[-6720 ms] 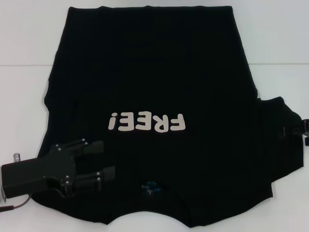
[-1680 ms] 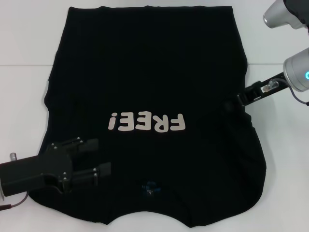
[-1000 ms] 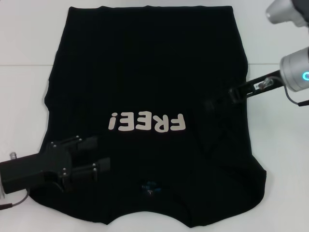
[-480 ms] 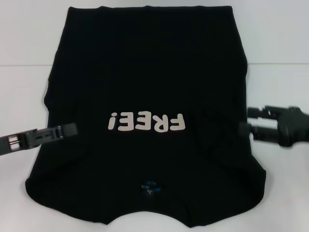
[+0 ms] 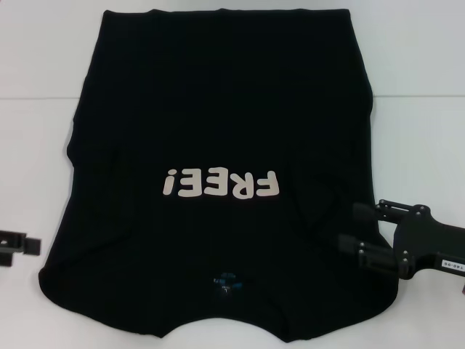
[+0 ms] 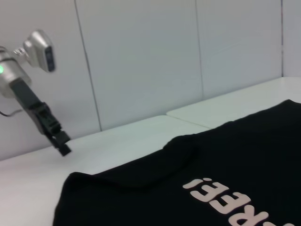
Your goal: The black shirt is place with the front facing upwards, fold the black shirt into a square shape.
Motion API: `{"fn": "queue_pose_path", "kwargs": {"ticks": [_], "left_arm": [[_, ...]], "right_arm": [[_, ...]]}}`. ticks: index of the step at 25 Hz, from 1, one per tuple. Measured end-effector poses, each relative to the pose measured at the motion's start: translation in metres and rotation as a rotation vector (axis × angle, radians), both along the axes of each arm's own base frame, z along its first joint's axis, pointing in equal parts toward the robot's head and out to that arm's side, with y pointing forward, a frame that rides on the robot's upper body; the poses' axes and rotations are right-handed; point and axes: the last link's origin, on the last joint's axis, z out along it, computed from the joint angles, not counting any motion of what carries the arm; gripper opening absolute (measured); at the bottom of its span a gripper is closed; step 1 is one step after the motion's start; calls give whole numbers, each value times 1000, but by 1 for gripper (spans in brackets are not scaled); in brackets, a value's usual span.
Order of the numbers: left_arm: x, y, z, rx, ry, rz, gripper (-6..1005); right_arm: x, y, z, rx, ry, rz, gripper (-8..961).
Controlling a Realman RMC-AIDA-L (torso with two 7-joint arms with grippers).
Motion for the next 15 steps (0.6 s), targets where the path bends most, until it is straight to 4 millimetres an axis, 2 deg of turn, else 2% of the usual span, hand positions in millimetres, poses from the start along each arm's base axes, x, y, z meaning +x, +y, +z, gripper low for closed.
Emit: {"fn": "queue_pose_path", "kwargs": {"ticks": [4,11,15], "left_arm": [[3,7,4,-48,101,27,767],[6,21,-21,-99,136,13,766],[5,21,-26,-105,130,21,766]], "right_arm": [[0,3,-3,2,-11,-6,681],[-1,2,-4,-1,-10,-4,682],[0,0,-4,-3,-7,-5,682]]}}
